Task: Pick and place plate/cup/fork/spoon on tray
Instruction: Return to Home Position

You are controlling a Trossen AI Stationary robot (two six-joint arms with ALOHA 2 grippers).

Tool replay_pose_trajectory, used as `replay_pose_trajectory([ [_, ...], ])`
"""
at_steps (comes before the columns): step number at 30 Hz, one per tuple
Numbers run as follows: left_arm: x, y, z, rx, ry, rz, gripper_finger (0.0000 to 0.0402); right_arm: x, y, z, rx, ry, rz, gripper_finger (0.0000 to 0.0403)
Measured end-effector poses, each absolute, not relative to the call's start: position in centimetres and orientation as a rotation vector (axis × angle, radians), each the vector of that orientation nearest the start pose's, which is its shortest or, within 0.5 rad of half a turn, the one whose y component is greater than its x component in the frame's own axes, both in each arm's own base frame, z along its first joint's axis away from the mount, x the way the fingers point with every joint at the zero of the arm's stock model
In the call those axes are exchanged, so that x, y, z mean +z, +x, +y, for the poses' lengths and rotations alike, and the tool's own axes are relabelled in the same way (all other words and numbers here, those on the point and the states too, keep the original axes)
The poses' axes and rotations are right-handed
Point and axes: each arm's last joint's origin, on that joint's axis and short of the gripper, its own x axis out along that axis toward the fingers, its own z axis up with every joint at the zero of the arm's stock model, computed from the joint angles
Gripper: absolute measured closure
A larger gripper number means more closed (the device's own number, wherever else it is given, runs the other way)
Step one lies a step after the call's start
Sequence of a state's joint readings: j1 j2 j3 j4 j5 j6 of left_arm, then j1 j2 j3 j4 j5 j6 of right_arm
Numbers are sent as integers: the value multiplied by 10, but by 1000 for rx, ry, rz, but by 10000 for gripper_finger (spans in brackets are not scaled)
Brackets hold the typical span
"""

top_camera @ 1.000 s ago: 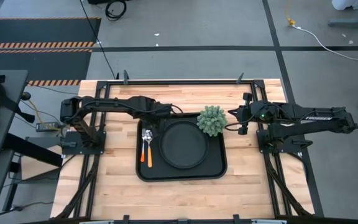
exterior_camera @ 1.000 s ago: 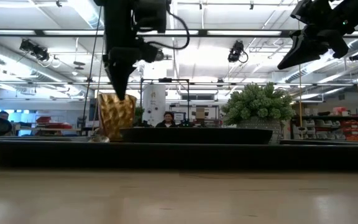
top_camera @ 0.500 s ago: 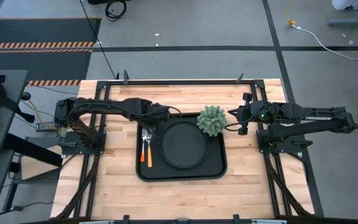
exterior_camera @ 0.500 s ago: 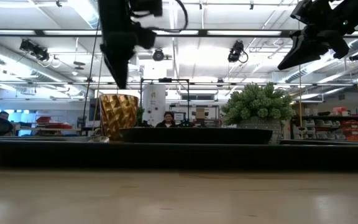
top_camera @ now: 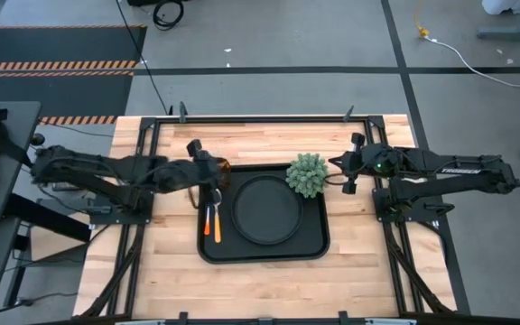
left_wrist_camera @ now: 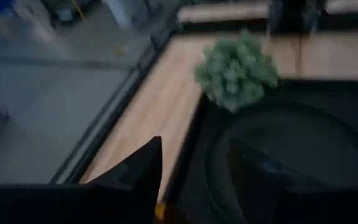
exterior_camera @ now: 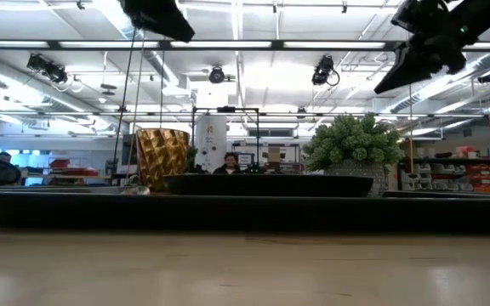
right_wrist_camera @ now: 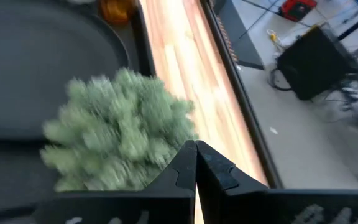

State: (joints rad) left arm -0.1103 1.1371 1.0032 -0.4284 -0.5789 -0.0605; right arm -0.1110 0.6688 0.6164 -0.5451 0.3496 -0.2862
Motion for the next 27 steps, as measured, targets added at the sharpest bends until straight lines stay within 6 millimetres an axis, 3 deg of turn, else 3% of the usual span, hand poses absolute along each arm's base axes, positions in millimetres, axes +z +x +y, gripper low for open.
replay_pose_trajectory([
  [5,290,216,9,494,72,311,242,284,154,-24,-212,-205,418,395],
  [8,291,208,20,434,16,192,260,294,158,-22,-122,-158,298,395],
  [11,302,198,25,409,-2,131,286,295,154,-19,-80,-110,291,395],
  [15,311,175,19,378,-35,135,336,302,136,-2,52,-74,237,397],
  [19,308,147,5,339,-124,145,391,311,100,12,107,-59,93,399],
  [22,297,134,-8,345,-118,45,393,304,76,14,111,-35,4,399],
  [27,269,131,-18,310,-62,-214,397,290,51,9,108,21,-131,399],
])
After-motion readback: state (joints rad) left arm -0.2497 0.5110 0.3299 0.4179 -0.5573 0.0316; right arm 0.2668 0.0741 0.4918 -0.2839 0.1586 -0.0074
